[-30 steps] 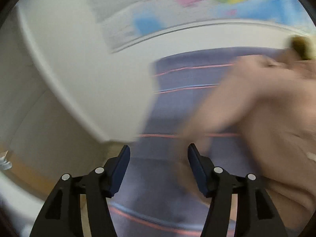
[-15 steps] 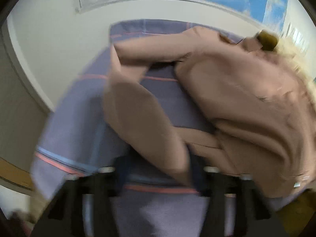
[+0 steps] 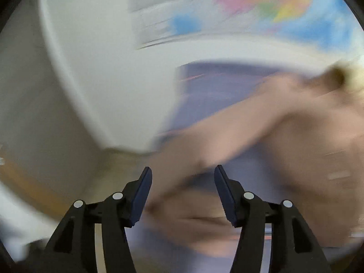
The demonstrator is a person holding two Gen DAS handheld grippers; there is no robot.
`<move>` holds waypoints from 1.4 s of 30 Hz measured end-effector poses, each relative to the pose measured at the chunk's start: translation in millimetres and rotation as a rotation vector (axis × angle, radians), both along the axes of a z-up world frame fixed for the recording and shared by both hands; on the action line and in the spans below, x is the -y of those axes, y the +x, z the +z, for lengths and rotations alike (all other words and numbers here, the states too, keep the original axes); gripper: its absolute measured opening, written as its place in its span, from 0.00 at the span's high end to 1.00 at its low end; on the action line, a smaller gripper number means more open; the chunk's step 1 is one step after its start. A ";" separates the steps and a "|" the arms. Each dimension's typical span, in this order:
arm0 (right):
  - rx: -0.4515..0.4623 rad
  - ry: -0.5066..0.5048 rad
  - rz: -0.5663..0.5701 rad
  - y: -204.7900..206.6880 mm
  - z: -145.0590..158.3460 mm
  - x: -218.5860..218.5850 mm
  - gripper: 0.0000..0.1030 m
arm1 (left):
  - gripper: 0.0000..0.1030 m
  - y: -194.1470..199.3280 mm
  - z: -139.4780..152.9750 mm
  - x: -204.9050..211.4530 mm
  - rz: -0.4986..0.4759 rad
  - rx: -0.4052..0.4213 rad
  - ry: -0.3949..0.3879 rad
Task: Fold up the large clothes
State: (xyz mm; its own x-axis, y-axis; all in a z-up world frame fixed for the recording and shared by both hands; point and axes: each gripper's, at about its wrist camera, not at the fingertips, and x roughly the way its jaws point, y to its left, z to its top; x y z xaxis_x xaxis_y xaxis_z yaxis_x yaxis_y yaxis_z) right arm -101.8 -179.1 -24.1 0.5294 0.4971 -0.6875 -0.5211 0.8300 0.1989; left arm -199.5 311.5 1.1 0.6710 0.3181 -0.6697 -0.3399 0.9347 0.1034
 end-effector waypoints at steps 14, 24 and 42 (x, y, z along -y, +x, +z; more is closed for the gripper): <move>0.052 -0.008 0.128 171.2 54.7 -161.8 0.45 | 0.33 245.0 5.4 127.4 -0.423 -0.040 0.054; -0.164 -0.029 0.063 280.3 12.6 -217.5 0.94 | 0.52 378.7 -64.0 122.8 -0.383 -0.316 -0.059; 0.060 -0.150 0.039 300.7 27.9 -206.3 0.96 | 0.95 400.2 -31.2 116.7 -0.320 -0.109 0.019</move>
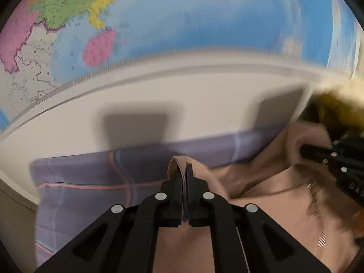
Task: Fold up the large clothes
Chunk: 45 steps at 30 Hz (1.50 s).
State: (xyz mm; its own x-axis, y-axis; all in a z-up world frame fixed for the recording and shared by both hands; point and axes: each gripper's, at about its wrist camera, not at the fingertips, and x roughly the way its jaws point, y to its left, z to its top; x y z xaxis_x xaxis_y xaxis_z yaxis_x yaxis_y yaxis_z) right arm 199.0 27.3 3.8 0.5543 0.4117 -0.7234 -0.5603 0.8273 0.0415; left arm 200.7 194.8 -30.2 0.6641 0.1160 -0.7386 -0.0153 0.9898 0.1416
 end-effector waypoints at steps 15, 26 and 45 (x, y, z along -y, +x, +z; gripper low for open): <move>0.058 -0.322 0.177 -152.1 -42.5 73.3 0.86 | 0.45 -181.9 11.1 -34.0 -0.160 0.033 -0.012; 0.004 -0.115 -0.014 -105.7 -29.7 89.9 0.89 | 0.34 -323.1 -6.3 -83.1 -0.149 0.034 -0.280; -0.272 0.287 0.083 -295.2 -58.1 215.3 0.29 | 0.33 -377.3 -65.6 -25.4 -0.415 0.042 -0.259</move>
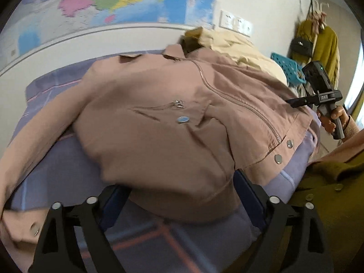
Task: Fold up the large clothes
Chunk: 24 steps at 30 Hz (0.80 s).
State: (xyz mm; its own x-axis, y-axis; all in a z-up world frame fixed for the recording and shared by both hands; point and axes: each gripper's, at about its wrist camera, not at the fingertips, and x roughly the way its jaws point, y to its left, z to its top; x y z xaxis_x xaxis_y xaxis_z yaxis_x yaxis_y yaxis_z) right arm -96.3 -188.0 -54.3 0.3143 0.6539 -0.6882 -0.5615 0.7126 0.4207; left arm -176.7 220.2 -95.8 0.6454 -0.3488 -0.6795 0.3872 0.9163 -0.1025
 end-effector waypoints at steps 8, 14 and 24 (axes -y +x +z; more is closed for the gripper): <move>-0.081 0.206 0.089 -2.5 9.5 5.2 0.96 | 0.94 -20.4 57.2 -13.0 0.051 -0.121 -0.260; 0.001 0.167 0.056 -0.1 37.9 11.8 0.96 | 0.80 -21.3 60.6 -30.4 0.244 -0.310 -0.278; 0.069 -0.039 -0.050 4.5 22.8 5.3 0.48 | 0.27 -7.2 12.6 -34.2 0.329 -0.307 -0.139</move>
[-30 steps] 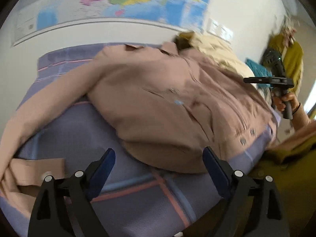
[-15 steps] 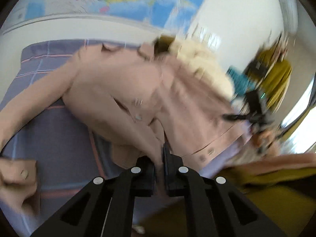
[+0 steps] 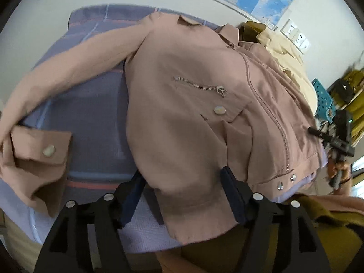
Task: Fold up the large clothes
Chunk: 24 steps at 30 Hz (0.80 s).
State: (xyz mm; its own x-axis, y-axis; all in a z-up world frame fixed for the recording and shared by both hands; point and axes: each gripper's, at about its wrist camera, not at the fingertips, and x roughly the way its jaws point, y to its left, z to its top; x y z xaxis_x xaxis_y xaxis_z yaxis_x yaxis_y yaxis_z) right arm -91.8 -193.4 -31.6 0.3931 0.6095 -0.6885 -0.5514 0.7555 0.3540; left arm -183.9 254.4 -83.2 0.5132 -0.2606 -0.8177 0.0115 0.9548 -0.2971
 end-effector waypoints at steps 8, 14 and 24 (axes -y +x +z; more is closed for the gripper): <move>0.260 -0.060 0.235 -22.2 30.3 -97.0 0.27 | 0.45 31.8 -6.9 9.3 -0.037 -0.006 -0.060; 0.258 -0.222 0.526 -34.8 -9.7 -220.6 0.37 | 0.45 54.8 5.0 16.5 -0.026 0.002 -0.062; 0.175 -0.129 0.442 30.6 1.4 -235.1 0.99 | 0.26 21.1 30.3 -11.3 -0.054 0.162 -0.167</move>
